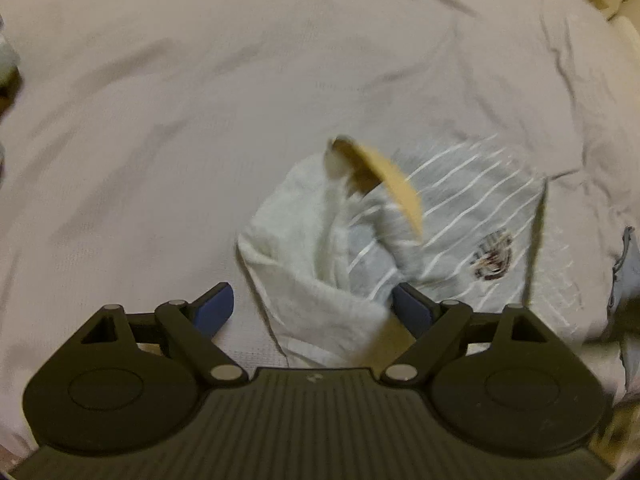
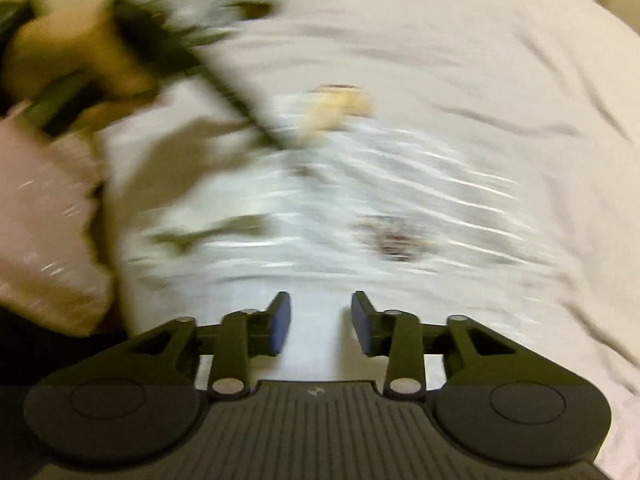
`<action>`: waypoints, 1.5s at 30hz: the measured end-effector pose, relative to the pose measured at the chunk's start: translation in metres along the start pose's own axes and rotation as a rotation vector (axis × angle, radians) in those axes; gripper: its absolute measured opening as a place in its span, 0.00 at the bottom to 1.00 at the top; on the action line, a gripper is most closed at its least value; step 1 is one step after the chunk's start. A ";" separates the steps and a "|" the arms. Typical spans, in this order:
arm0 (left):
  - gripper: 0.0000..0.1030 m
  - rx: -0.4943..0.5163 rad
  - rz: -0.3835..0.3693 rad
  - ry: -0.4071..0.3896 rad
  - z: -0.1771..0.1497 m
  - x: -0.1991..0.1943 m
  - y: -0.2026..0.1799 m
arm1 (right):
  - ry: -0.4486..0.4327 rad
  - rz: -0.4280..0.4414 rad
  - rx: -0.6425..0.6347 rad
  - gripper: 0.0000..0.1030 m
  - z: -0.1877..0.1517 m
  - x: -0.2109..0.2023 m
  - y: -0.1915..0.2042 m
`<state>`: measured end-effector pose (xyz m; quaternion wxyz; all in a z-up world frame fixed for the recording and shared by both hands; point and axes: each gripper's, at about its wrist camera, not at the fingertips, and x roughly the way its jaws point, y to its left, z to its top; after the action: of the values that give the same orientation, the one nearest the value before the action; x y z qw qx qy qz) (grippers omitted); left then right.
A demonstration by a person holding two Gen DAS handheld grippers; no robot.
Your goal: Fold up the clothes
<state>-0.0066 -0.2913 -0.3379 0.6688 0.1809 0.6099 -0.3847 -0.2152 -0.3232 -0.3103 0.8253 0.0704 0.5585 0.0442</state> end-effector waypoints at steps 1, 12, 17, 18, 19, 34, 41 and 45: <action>0.40 -0.007 -0.029 0.017 0.000 0.005 0.003 | -0.012 -0.032 0.033 0.40 0.004 0.003 -0.015; 0.05 -0.015 0.107 -0.072 -0.053 -0.088 0.066 | -0.077 -0.104 -0.036 0.71 0.065 0.052 -0.096; 0.05 -0.008 0.106 -0.072 -0.076 -0.093 0.057 | -0.031 -0.034 -0.099 0.72 0.082 0.087 -0.095; 0.05 -0.009 0.111 -0.078 -0.074 -0.091 0.055 | -0.015 -0.016 -0.071 0.67 0.082 0.092 -0.098; 0.05 -0.011 0.115 -0.086 -0.072 -0.088 0.054 | 0.001 0.002 -0.043 0.58 0.082 0.097 -0.100; 0.05 0.228 0.015 -0.420 0.032 -0.144 -0.008 | -0.278 -0.499 0.323 0.02 -0.005 -0.104 -0.146; 0.21 0.298 0.039 -0.437 0.109 -0.097 -0.032 | -0.302 -0.773 0.530 0.01 -0.053 -0.151 -0.197; 0.27 0.248 0.102 -0.334 0.118 -0.058 -0.031 | -0.168 -0.769 0.573 0.27 -0.075 -0.124 -0.199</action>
<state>0.0528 -0.3775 -0.2535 0.7520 0.2260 0.4285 -0.4470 -0.3319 -0.5329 -0.2569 0.7715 0.0866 0.4651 -0.4254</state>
